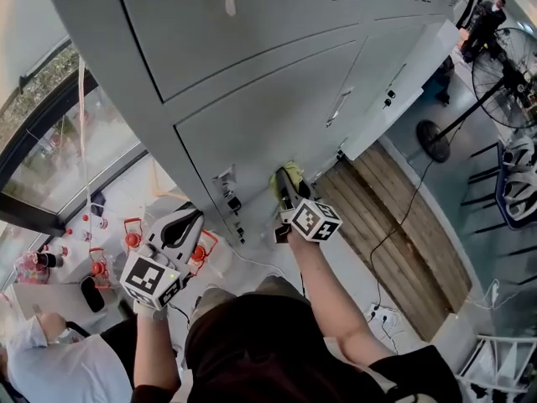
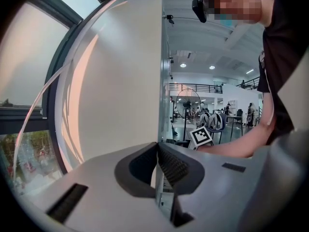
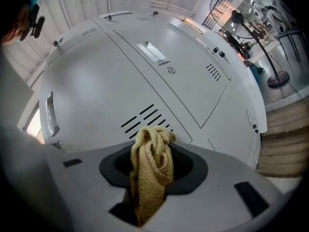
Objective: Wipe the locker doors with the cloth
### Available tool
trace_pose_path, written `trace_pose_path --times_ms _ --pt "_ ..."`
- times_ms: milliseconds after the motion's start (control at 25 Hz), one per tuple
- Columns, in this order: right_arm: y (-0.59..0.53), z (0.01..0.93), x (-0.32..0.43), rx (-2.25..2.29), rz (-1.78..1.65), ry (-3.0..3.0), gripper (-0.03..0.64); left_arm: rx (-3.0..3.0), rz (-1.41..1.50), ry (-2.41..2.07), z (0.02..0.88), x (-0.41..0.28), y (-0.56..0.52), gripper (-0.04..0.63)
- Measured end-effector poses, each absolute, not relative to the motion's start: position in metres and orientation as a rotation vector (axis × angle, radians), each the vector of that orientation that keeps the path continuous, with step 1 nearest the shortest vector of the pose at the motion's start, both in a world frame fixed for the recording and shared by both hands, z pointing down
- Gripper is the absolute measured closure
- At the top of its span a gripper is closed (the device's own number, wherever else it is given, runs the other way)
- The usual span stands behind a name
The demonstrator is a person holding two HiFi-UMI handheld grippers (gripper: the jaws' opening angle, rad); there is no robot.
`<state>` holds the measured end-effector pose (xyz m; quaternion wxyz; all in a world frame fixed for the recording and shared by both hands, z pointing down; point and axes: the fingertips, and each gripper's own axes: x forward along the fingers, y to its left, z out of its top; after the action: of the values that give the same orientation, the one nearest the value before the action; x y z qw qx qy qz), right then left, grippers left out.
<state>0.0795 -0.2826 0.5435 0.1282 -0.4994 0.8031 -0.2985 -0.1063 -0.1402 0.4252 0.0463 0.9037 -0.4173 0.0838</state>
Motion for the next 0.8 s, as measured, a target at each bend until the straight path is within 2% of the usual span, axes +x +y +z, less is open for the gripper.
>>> trace_pose_path --times_ms 800 --pt "-0.198 0.544 -0.03 -1.288 -0.872 2.524 0.476 2.883 0.232 -1.104 0.425 -0.108 -0.137 0.584"
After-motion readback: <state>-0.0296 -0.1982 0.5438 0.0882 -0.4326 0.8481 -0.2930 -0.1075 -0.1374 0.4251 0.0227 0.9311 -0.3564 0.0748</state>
